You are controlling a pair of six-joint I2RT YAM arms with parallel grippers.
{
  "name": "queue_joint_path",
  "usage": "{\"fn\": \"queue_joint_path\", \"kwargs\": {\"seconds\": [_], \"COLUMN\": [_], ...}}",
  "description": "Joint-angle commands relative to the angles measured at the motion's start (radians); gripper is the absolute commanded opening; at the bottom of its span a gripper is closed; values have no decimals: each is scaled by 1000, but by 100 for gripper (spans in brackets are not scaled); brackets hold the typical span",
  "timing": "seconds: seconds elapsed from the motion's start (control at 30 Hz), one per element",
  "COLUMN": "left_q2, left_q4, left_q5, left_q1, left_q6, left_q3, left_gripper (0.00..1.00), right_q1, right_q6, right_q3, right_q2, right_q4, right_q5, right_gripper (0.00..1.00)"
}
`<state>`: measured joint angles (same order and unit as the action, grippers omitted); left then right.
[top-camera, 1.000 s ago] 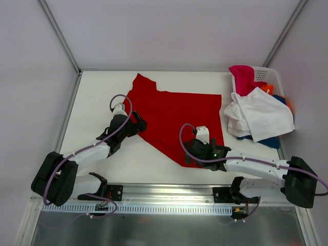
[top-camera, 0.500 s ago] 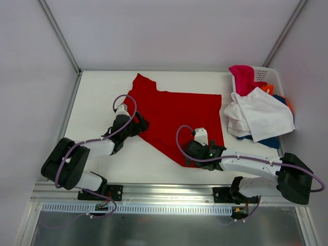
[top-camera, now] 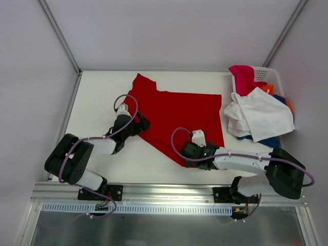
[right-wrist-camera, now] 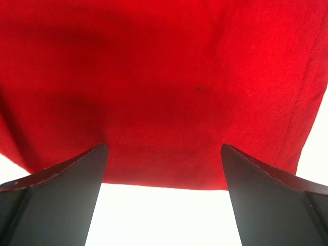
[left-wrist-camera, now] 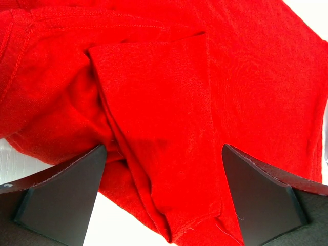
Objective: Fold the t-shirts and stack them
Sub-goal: Flatten the tshirt out
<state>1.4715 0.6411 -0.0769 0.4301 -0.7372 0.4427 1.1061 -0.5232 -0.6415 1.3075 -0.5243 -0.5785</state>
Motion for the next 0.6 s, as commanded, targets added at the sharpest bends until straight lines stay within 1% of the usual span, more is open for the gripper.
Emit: {"fn": "queue_joint_path", "kwargs": {"seconds": [0.0, 0.3, 0.57], "left_q2": [-16, 35, 90], "left_q4": [12, 41, 65], "left_q5": [6, 28, 49], "left_q1": [-7, -8, -8], "left_q6": [5, -10, -33], "left_q3": [25, 59, 88], "left_gripper": [97, 95, 95], "right_q1": [8, 11, 11], "right_q6": [-5, 3, 8], "right_q3": [-46, -52, -53], "right_q2": [24, 36, 53], "right_q4": [10, 9, 10], "right_q5": [-9, -17, -24], "right_gripper": [97, 97, 97]}}
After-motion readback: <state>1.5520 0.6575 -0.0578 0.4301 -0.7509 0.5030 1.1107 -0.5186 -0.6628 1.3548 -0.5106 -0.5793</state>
